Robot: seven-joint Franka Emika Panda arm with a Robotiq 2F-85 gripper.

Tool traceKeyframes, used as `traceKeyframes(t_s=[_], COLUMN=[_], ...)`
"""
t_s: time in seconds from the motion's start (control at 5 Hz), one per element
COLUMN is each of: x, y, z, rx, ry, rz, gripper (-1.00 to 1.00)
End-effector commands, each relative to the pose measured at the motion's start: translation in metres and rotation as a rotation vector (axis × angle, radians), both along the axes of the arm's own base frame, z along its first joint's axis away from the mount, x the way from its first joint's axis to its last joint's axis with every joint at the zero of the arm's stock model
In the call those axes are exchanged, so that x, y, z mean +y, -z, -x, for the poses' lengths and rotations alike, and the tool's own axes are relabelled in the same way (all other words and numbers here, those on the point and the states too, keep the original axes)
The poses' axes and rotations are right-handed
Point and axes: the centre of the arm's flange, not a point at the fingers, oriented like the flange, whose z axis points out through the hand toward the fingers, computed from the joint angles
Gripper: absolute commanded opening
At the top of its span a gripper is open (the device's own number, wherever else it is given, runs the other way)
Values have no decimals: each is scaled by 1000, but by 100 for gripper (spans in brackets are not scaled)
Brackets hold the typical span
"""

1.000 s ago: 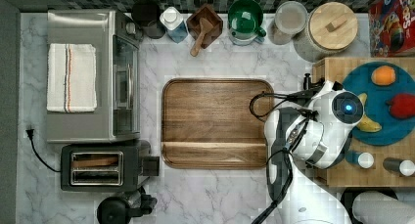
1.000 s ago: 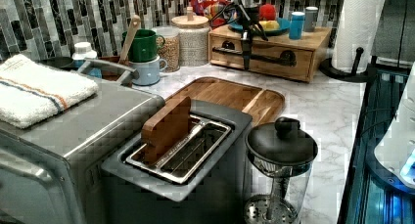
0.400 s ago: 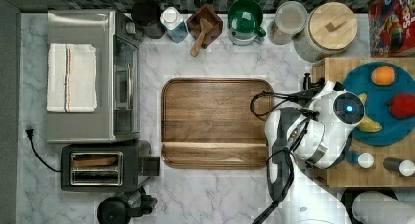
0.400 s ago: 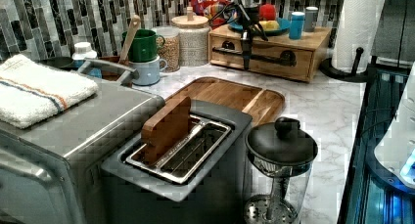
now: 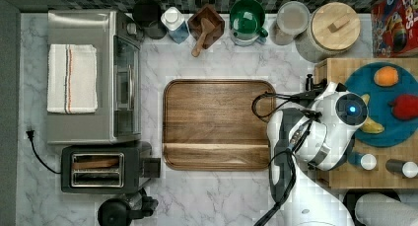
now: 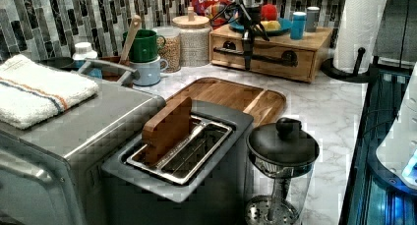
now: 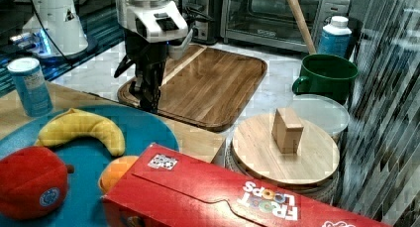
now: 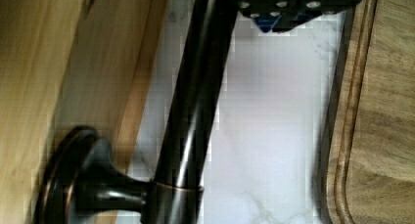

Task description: Close the drawer.

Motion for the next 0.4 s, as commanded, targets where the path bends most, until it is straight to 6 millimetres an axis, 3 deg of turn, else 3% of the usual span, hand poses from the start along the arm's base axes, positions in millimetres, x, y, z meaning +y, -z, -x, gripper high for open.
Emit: traceKeyframes(t_s=[0.2, 0.4], x=[-125, -125], y=[-56, -56], z=[20, 20], rx=[-126, -126], ry=[176, 177], rz=[130, 130], gripper=[-100, -100])
